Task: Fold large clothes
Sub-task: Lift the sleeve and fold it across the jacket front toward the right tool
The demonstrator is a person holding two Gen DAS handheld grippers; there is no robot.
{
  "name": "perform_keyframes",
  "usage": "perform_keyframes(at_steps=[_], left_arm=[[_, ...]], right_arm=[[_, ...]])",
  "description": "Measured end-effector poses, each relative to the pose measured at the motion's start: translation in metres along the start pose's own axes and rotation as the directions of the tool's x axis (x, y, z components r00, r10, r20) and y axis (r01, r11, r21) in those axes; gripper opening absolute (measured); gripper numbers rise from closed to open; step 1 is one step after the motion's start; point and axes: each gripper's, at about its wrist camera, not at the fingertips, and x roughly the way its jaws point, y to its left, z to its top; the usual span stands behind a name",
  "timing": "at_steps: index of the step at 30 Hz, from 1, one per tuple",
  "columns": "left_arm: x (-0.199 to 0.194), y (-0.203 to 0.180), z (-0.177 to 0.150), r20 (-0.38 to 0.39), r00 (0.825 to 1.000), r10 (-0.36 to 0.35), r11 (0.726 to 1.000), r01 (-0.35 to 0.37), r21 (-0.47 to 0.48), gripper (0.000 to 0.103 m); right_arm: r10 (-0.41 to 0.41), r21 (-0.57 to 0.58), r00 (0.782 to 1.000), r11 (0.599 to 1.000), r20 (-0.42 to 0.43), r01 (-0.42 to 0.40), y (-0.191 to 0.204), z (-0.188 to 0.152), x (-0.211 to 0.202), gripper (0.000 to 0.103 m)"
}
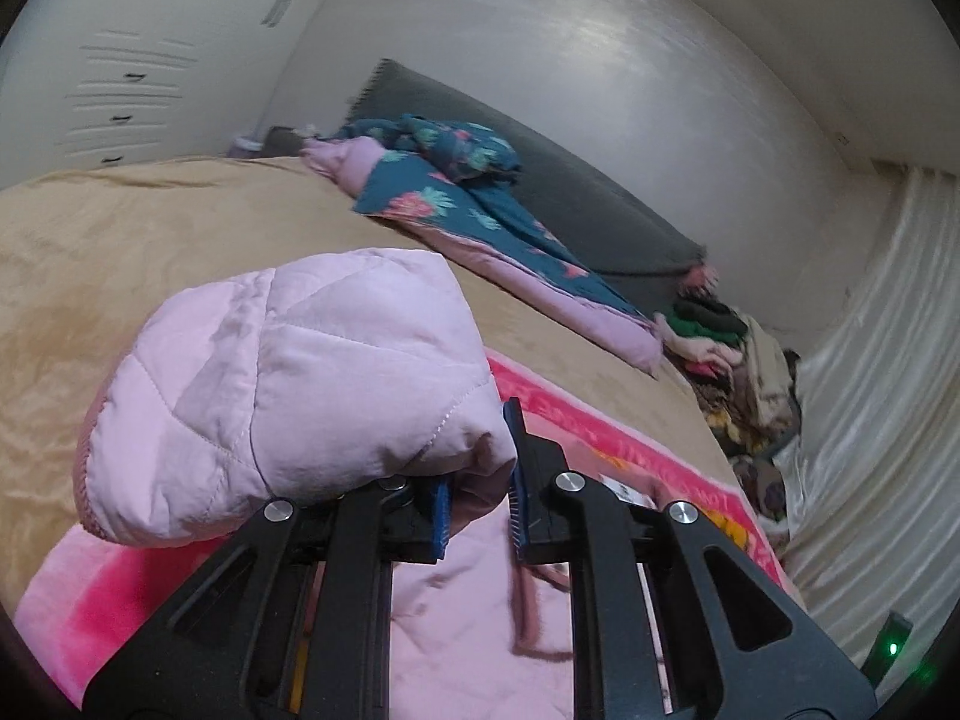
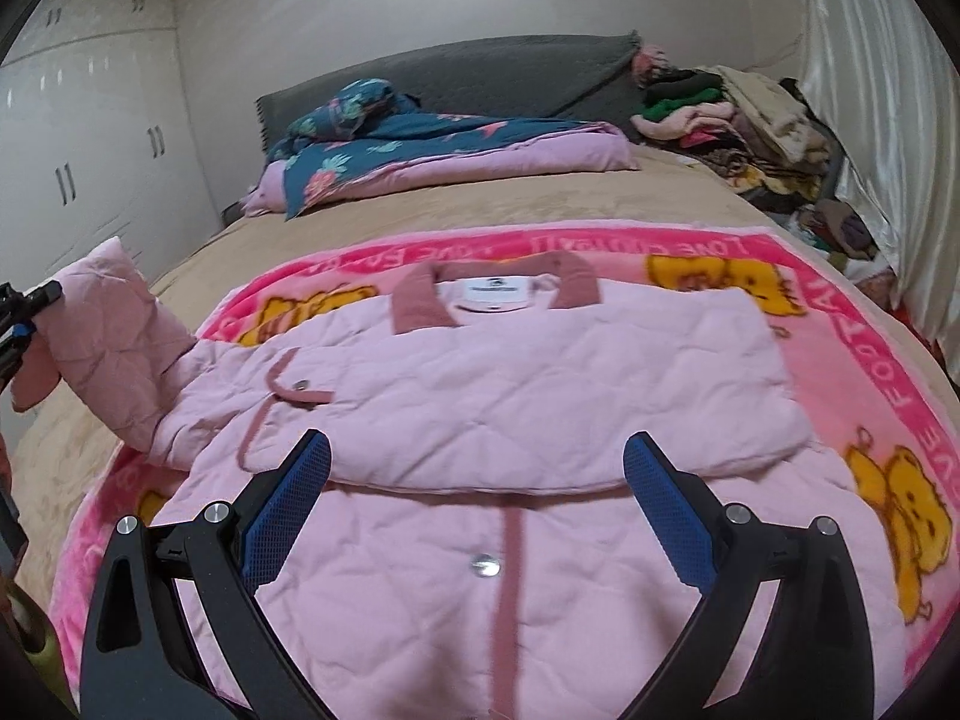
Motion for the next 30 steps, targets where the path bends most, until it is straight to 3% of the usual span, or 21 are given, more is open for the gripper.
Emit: perform_keyframes(at_steps=[14,23,30], left_arm=[[0.028,-0.096,-0.033,-0.041,0.990,-0.138,0.974,0.143,0.175,0.008],[0.050,-0.154,-0.072,-0.135,0.961,-0.241,0.912,0.272,0.306,0.008],[0.071,-0.186,-0.123,-0.254,0.927,-0.276,0.840,0.361,0.406,0.008]], right_arm=[[-0.048,0.092,0.999,0.995,0.011,0.046,-0.067,-0.006,-0.024,0.098],[-0.102,0.153,0.995,0.983,0.006,0.100,-0.102,-0.014,-0.029,0.098],[-0.153,0.200,0.988,0.968,-0.011,0.152,-0.130,-0.024,-0.029,0.098]])
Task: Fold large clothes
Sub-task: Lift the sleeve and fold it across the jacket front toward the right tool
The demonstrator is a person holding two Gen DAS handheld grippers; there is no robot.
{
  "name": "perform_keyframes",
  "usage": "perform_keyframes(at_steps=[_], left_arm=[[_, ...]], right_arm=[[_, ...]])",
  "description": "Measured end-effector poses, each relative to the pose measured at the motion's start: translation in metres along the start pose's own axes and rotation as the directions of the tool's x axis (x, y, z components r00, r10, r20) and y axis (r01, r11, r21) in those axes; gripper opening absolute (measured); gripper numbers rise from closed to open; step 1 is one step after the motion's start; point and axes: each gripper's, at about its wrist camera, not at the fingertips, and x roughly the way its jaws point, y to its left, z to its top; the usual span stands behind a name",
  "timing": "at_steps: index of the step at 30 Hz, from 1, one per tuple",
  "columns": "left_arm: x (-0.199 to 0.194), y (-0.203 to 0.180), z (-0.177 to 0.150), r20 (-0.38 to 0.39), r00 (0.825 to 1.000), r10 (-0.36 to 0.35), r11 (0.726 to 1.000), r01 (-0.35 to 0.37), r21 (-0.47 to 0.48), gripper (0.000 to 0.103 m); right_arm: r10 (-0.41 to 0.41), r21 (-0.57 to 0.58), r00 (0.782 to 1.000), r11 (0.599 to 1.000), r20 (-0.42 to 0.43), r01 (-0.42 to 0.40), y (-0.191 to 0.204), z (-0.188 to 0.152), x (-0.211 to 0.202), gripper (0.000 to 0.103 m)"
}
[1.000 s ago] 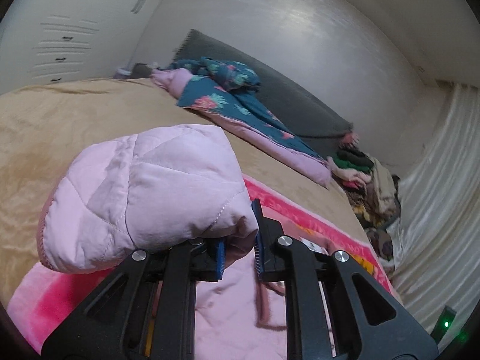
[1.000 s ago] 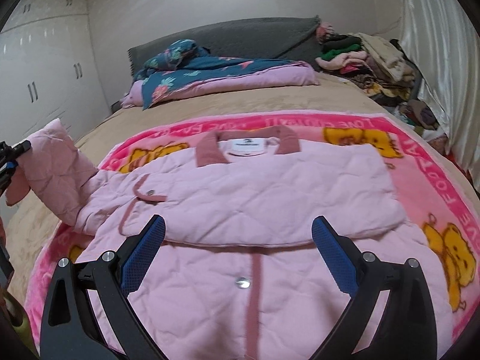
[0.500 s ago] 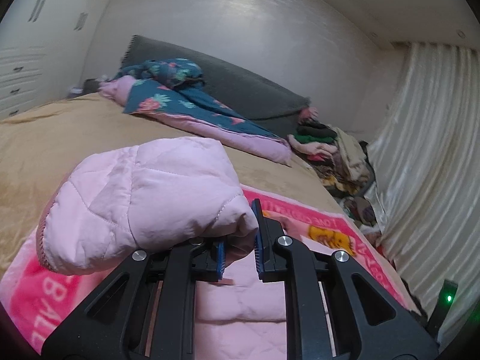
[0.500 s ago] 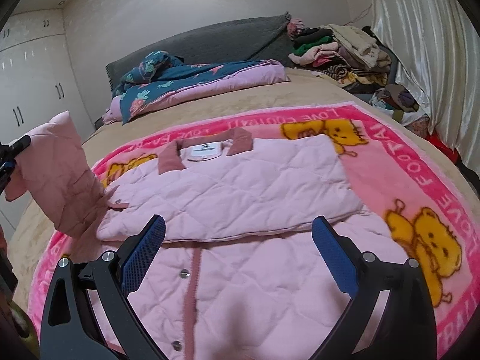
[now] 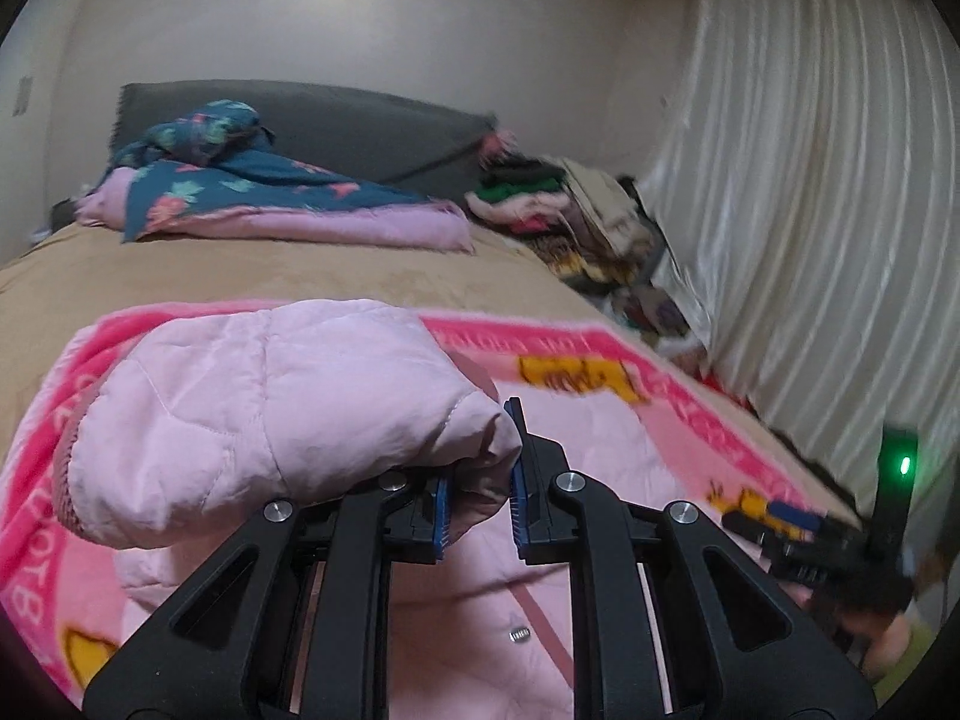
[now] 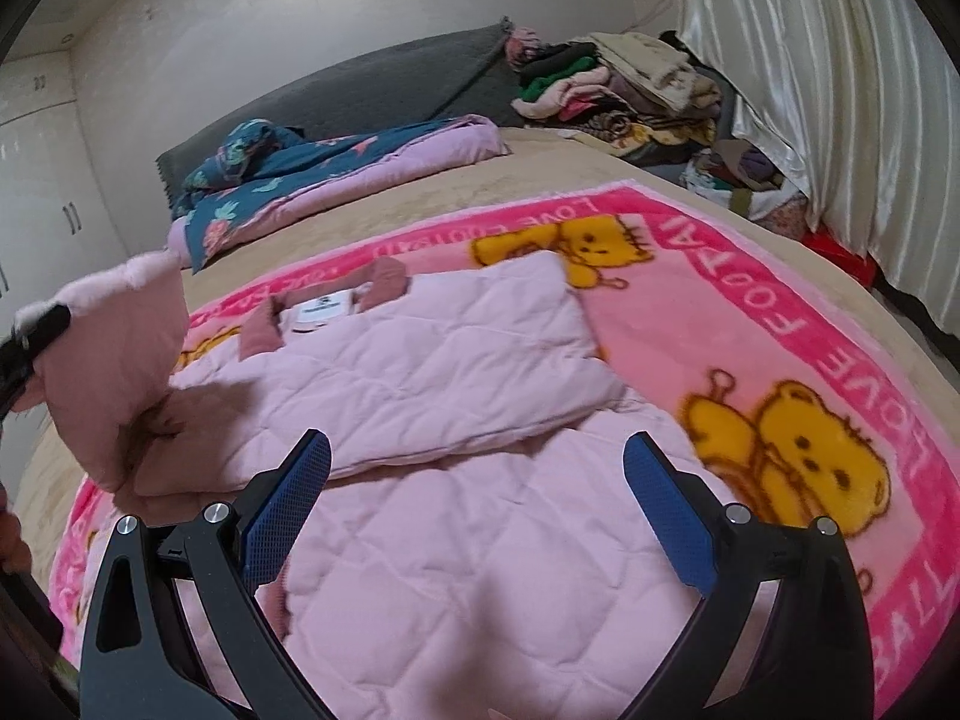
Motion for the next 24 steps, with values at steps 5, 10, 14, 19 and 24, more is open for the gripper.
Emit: perform_keyframes(at_steps=[5,10,14,19,24], left_arm=[[0.032,-0.021,-0.030,-0.102,0.995,0.006,0.990,0.008,0.140,0.008],[0.066,-0.048,-0.071,-0.246,0.968,0.053,0.943,0.033,0.330,0.010],[0.073,-0.050,-0.087,-0.300,0.953,0.043,0.938,0.065,0.341,0.021],[0.049,-0.037,-0.084,-0.267,0.963,-0.026,0.983,0.074,0.171,0.045],[0.019,-0.016,-0.074,-0.154,0.988,-0.008,0.998,-0.003,-0.069,0.068]], right_arm=[[-0.033,0.029,0.999,0.999,-0.012,0.033,-0.016,-0.003,0.005,0.098],[-0.044,0.041,0.999,0.998,-0.017,0.045,-0.022,-0.005,0.009,0.098],[-0.050,0.045,0.999,0.998,-0.018,0.051,-0.024,-0.005,0.010,0.098],[-0.037,0.021,0.999,0.999,-0.012,0.037,-0.020,-0.001,0.012,0.098],[-0.012,0.022,1.000,1.000,0.008,0.012,-0.012,0.005,0.010,0.098]])
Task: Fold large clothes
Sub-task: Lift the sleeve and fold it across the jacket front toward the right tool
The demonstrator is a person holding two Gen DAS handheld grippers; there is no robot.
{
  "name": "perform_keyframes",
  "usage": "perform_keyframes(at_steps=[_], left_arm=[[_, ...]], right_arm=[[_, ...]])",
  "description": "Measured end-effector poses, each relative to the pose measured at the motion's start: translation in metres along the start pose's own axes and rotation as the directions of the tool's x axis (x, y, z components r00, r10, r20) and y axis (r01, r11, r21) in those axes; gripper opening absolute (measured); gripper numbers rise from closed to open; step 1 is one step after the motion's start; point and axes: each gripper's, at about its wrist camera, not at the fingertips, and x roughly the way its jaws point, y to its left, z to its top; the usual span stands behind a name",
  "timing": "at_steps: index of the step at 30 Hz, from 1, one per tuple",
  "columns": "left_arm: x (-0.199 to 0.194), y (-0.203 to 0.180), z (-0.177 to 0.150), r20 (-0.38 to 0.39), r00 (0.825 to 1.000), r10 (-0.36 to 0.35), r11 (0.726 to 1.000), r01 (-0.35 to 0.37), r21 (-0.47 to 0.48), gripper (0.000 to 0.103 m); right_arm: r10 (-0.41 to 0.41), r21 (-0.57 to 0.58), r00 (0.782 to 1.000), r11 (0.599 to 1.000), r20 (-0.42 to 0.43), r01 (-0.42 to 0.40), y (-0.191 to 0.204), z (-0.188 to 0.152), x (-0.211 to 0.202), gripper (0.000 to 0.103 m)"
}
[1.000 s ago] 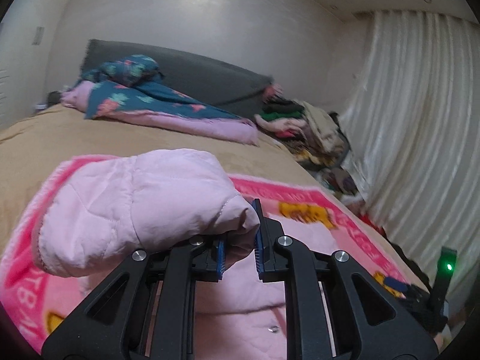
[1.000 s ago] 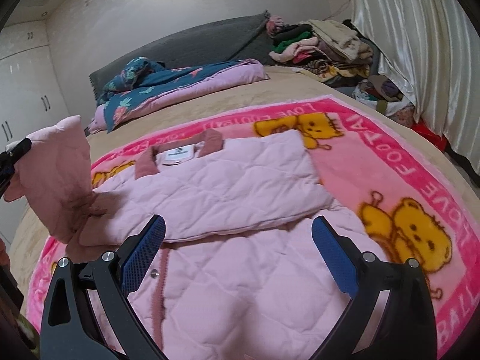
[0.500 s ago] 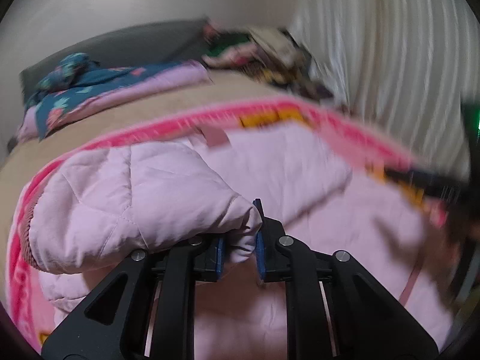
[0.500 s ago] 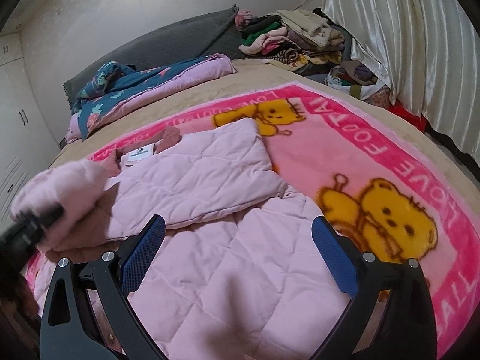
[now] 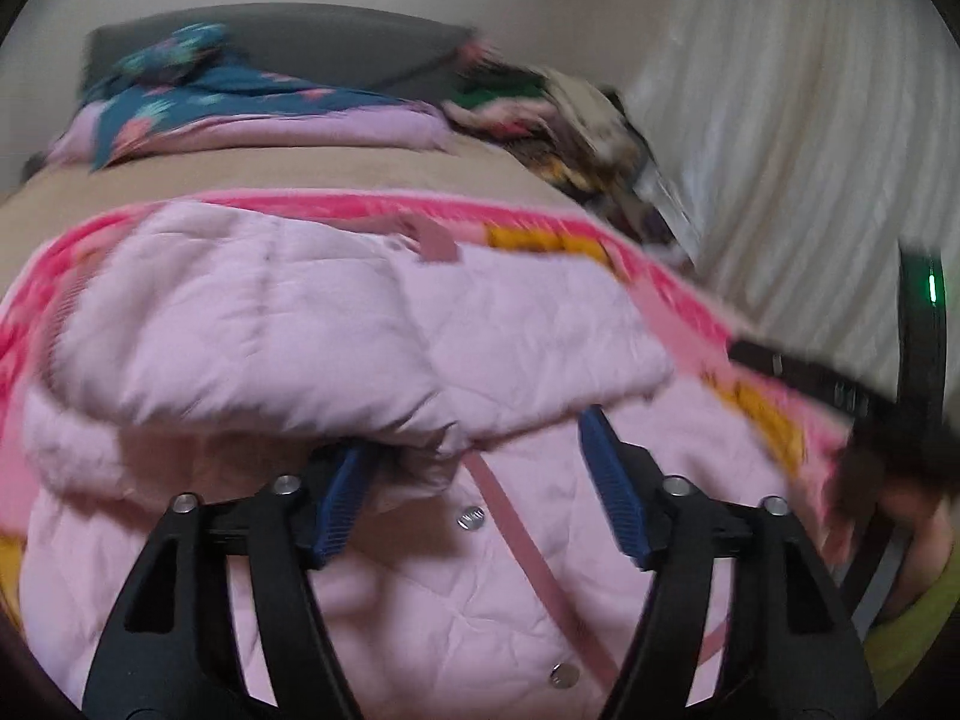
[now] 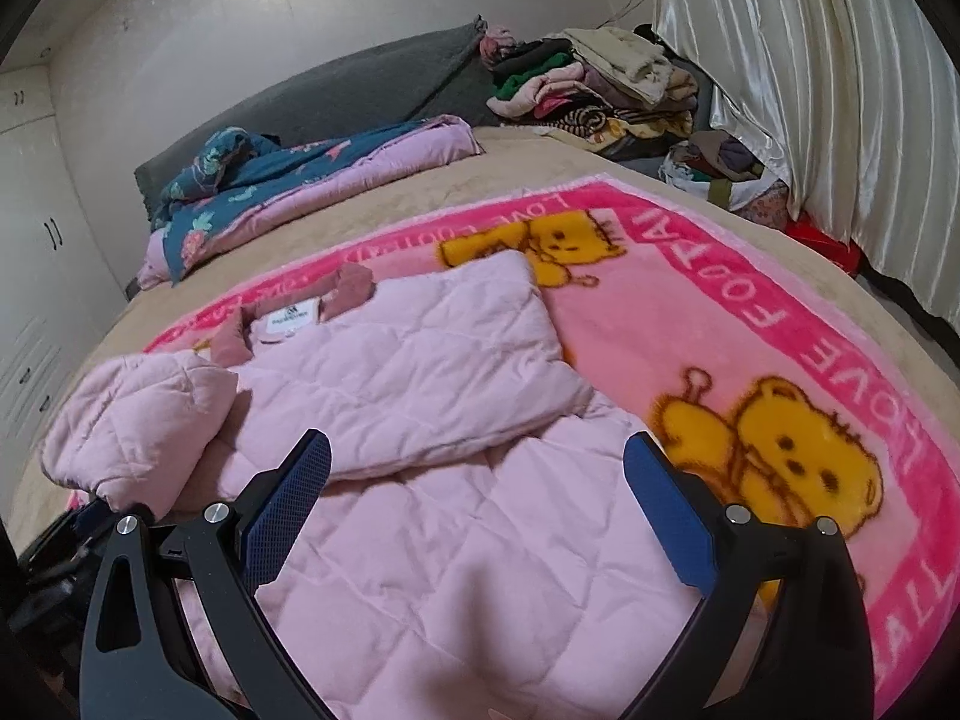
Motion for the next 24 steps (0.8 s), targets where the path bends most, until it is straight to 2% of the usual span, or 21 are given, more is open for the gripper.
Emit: perform_keyframes(at_steps=[1,2,3,4,6,9,10,11,12,14,15,17,20,24], left_arm=[[-0.004,0.003,0.002,0.015,1.000,0.012,0.999,-0.012,-0.036,0.072],[-0.011,0.009,0.005,0.037,0.998,0.044,0.996,-0.041,-0.084,0.083],[-0.016,0.013,0.008,0.052,0.996,0.078,0.991,-0.072,-0.109,0.086],[-0.023,0.022,0.011,0.071,0.989,0.128,0.981,-0.116,-0.154,0.086],[-0.027,0.038,0.016,0.066,0.991,0.120,0.969,-0.102,-0.224,0.087],[-0.020,0.058,0.018,0.044,0.991,0.128,0.954,-0.111,-0.279,0.087],[-0.017,0.066,0.017,0.044,0.992,0.118,0.947,-0.099,-0.306,0.084],[-0.014,0.071,0.017,0.046,0.993,0.105,0.942,-0.084,-0.326,0.070],[-0.015,0.075,0.018,0.050,0.994,0.099,0.940,-0.078,-0.332,0.047],[-0.016,0.075,0.023,0.079,0.994,0.081,0.950,-0.053,-0.307,0.025],[-0.017,0.072,0.025,0.086,0.994,0.070,0.954,-0.042,-0.297,0.020],[-0.018,0.062,0.031,0.113,0.994,-0.005,0.965,0.034,-0.260,0.016],[-0.022,0.031,0.037,0.131,0.987,-0.096,0.985,0.114,-0.133,0.016],[-0.014,-0.002,0.033,0.086,0.980,-0.178,0.982,0.182,-0.042,0.021]], right_arm=[[0.005,-0.005,1.000,1.000,-0.002,-0.005,0.002,-0.001,0.000,0.098],[0.007,-0.007,1.000,1.000,-0.004,-0.007,0.003,-0.001,0.000,0.098],[0.010,-0.010,1.000,1.000,-0.007,-0.010,0.005,-0.002,0.001,0.098],[0.011,-0.011,1.000,1.000,-0.010,-0.012,0.006,-0.003,0.002,0.098],[0.013,-0.011,1.000,1.000,-0.012,-0.013,0.007,-0.004,0.003,0.097],[0.010,-0.007,1.000,1.000,-0.006,-0.010,0.008,-0.003,0.001,0.098],[0.011,-0.009,1.000,1.000,-0.003,-0.011,0.009,-0.003,0.000,0.098],[0.010,-0.012,1.000,1.000,0.000,-0.010,0.009,-0.003,-0.001,0.098],[0.010,-0.013,1.000,1.000,0.002,-0.010,0.010,-0.003,-0.001,0.098],[0.011,-0.013,1.000,1.000,0.002,-0.011,0.011,-0.004,-0.002,0.098],[0.010,-0.013,1.000,1.000,0.001,-0.010,0.012,-0.004,-0.001,0.098],[0.012,-0.014,1.000,1.000,-0.002,-0.012,0.013,-0.006,-0.001,0.098],[0.011,-0.009,1.000,1.000,-0.004,-0.011,0.012,-0.007,-0.001,0.098],[-0.004,-0.006,1.000,1.000,0.002,0.004,0.009,-0.007,-0.004,0.098]])
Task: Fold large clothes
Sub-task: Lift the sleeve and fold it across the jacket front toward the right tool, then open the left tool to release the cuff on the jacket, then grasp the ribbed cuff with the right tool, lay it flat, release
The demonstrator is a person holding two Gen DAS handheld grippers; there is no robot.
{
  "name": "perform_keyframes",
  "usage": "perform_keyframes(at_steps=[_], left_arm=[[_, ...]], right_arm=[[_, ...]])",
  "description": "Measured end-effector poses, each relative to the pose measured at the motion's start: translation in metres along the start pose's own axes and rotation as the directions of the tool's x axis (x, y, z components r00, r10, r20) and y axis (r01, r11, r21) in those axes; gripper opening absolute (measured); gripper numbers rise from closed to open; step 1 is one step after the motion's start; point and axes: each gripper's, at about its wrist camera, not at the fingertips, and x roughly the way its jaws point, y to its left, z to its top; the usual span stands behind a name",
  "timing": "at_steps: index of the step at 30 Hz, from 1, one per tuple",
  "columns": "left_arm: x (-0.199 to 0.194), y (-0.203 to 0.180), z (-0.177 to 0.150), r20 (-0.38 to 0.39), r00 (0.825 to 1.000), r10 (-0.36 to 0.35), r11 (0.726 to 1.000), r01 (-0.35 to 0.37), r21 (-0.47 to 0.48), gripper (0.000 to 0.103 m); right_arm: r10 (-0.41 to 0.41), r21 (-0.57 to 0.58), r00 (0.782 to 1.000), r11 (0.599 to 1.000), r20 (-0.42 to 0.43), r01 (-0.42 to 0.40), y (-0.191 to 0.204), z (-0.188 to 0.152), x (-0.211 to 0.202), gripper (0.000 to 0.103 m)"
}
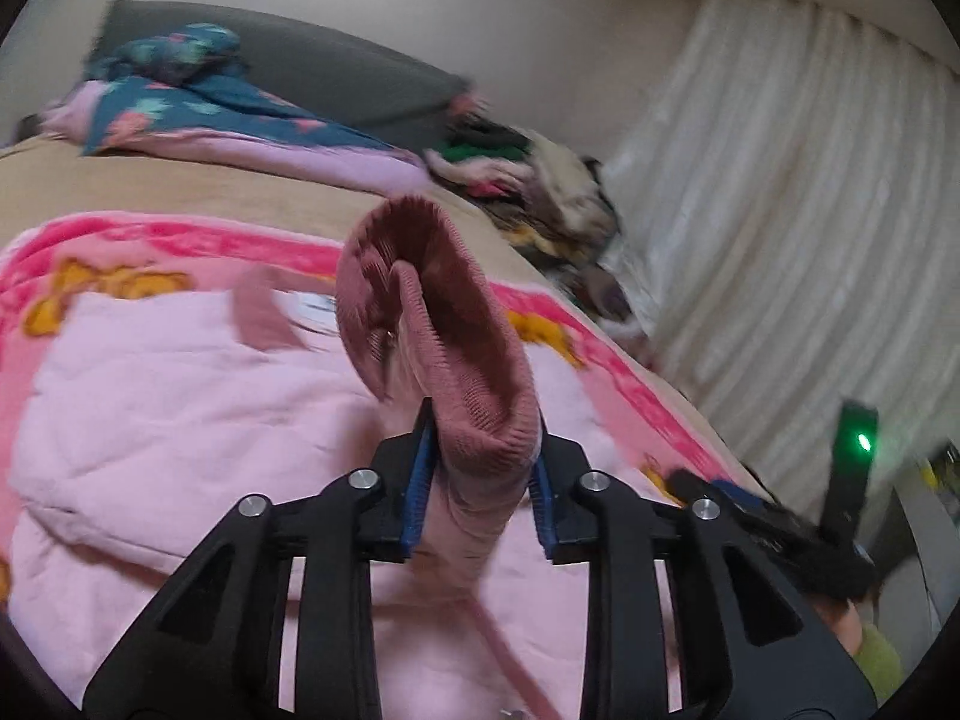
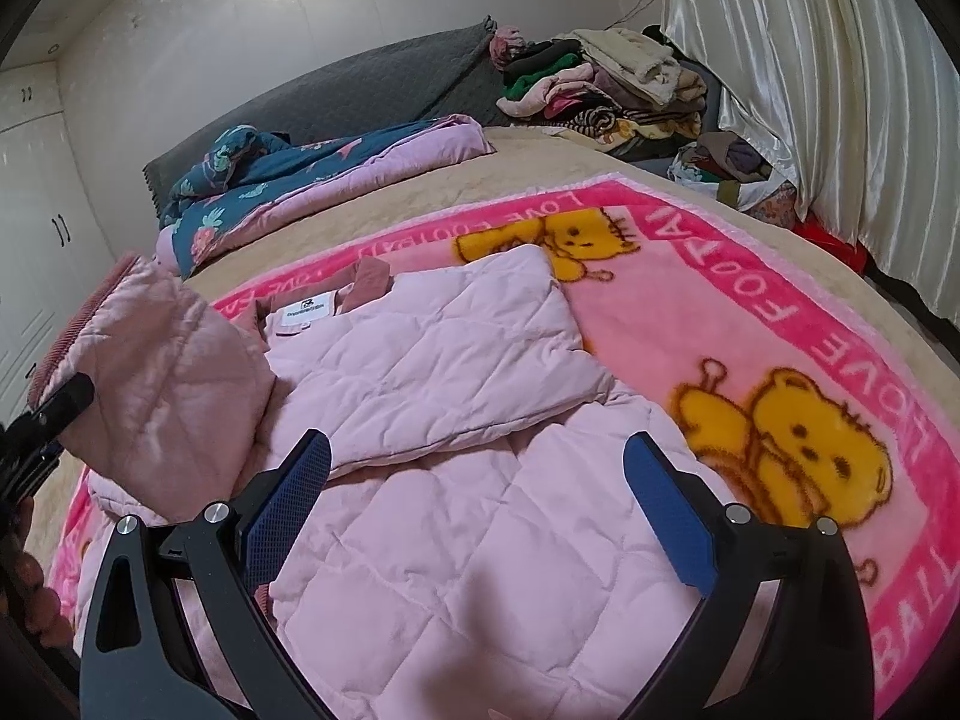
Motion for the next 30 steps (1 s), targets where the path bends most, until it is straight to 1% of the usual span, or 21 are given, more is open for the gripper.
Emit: perform_keyframes(at_steps=[1,3,4,5,9,10,12,13,15,17,19,20,21,23,25,28,30], left_arm=[[0.005,-0.007,-0.003,-0.025,0.999,-0.024,0.999,0.024,0.022,0.023],[0.014,-0.017,-0.010,-0.073,0.995,-0.062,0.997,0.065,0.049,0.042],[0.019,-0.023,-0.014,-0.103,0.991,-0.089,0.994,0.096,0.061,0.044],[0.022,-0.026,-0.018,-0.116,0.989,-0.093,0.992,0.102,0.071,0.046],[0.032,-0.037,-0.027,-0.169,0.979,-0.109,0.986,0.128,0.104,0.071],[0.032,-0.041,-0.028,-0.182,0.976,-0.120,0.984,0.142,0.110,0.074],[0.028,-0.039,-0.028,-0.186,0.974,-0.127,0.981,0.151,0.120,0.085],[0.028,-0.039,-0.028,-0.191,0.973,-0.128,0.981,0.153,0.123,0.087],[0.028,-0.034,-0.025,-0.188,0.976,-0.111,0.983,0.136,0.125,0.091],[0.026,-0.024,-0.020,-0.177,0.982,-0.071,0.989,0.093,0.119,0.093],[0.025,-0.009,-0.014,-0.169,0.986,-0.005,0.994,0.022,0.103,0.093],[0.026,0.000,-0.011,-0.167,0.986,0.030,0.995,-0.014,0.099,0.093],[0.025,0.010,-0.008,-0.157,0.984,0.088,0.992,-0.073,0.102,0.093],[0.026,0.028,-0.004,-0.153,0.975,0.162,0.984,-0.148,0.095,0.093],[0.024,0.050,0.000,-0.163,0.961,0.223,0.974,-0.214,0.069,0.093],[0.021,0.077,0.005,-0.162,0.943,0.290,0.957,-0.287,0.041,0.093],[0.016,0.091,0.006,-0.168,0.934,0.316,0.948,-0.318,0.014,0.093]], right_arm=[[-0.005,0.000,1.000,1.000,0.001,0.005,-0.002,0.000,-0.001,0.098],[-0.017,0.010,1.000,1.000,0.002,0.017,-0.008,-0.001,-0.001,0.098],[-0.023,0.016,1.000,1.000,0.000,0.023,-0.011,-0.001,-0.002,0.098],[-0.030,0.022,1.000,0.999,0.000,0.030,-0.015,-0.001,-0.002,0.098],[-0.046,0.030,0.999,0.999,-0.001,0.046,-0.023,-0.002,-0.003,0.098],[-0.050,0.029,0.999,0.998,-0.001,0.050,-0.025,-0.002,-0.004,0.098],[-0.055,0.031,0.998,0.998,0.000,0.055,-0.027,-0.002,-0.004,0.098],[-0.057,0.034,0.998,0.998,-0.001,0.057,-0.027,-0.002,-0.003,0.098],[-0.057,0.032,0.998,0.998,-0.005,0.057,-0.027,-0.003,-0.002,0.098],[-0.054,0.022,0.998,0.998,-0.013,0.055,-0.024,-0.004,-0.001,0.098],[-0.043,0.009,0.999,0.999,-0.032,0.044,-0.018,-0.006,0.004,0.098],[-0.036,-0.001,0.998,0.999,-0.044,0.036,-0.014,-0.009,0.007,0.098],[-0.031,-0.008,0.998,1.000,-0.051,0.031,-0.011,-0.010,0.010,0.098],[-0.009,-0.028,0.997,1.000,-0.080,0.007,0.000,-0.014,0.018,0.098],[0.016,-0.044,0.995,0.999,-0.102,-0.021,0.010,-0.017,0.025,0.098],[0.068,-0.036,0.986,0.997,-0.154,-0.075,0.022,-0.021,0.040,0.098],[0.086,-0.027,0.980,0.995,-0.179,-0.093,0.029,-0.024,0.050,0.097]])
